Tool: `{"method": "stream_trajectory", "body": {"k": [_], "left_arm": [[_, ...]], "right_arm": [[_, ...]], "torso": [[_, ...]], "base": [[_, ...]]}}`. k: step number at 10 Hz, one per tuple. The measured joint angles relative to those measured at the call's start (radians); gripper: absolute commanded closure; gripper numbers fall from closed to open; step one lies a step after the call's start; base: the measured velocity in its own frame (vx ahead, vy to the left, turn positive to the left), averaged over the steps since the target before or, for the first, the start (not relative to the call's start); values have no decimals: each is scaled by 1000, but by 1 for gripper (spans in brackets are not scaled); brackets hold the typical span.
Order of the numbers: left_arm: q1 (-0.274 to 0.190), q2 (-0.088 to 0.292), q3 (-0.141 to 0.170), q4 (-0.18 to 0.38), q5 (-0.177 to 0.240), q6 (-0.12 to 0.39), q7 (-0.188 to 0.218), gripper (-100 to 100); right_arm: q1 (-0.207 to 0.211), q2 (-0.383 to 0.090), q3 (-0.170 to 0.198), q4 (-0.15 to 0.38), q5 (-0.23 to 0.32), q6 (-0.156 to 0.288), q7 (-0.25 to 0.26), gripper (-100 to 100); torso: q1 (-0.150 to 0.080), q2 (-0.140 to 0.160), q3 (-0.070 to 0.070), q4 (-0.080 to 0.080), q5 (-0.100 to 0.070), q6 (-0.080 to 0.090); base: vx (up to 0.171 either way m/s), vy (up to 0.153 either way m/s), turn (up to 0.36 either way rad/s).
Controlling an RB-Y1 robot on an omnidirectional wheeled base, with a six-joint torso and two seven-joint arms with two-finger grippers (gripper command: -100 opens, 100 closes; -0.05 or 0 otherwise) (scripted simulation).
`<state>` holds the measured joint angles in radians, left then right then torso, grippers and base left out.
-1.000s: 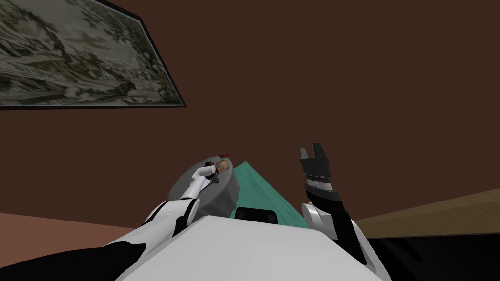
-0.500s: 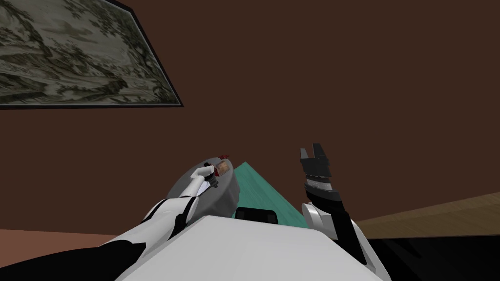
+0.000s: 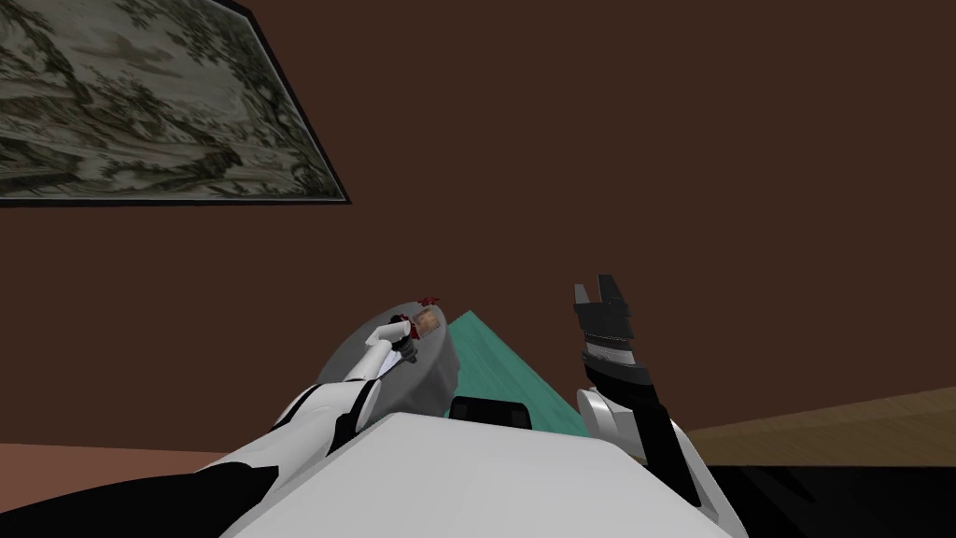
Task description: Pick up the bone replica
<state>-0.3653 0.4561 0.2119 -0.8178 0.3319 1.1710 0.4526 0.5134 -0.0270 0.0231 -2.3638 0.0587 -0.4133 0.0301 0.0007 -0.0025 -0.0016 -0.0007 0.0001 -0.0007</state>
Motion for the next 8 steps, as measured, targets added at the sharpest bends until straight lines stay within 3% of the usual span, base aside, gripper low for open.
{"method": "stream_trajectory", "body": {"k": [1,2,6,7,8], "left_arm": [[2,-5,0,11,-2,-15,-2,-100],[2,-6,0,12,-3,-18,-3,100],[2,-7,-1,12,-2,-16,-3,100],[2,-7,-1,12,-2,-16,-3,0],[2,-7,-1,12,-2,-16,-3,100]], "right_arm": [[0,0,0,0,0,0,0,0],[0,0,0,0,0,0,0,0],[0,0,0,0,0,0,0,0],[0,0,0,0,0,0,0,0],[0,0,0,0,0,0,0,0]], "torso": [[0,0,0,0,0,0],[0,1,1,0,0,0],[1,1,1,0,0,0],[1,1,1,0,0,0],[1,1,1,0,0,0]], "base": [[18,7,1],[0,0,0],[0,0,0],[0,0,0],[-37,-6,-17]]}}
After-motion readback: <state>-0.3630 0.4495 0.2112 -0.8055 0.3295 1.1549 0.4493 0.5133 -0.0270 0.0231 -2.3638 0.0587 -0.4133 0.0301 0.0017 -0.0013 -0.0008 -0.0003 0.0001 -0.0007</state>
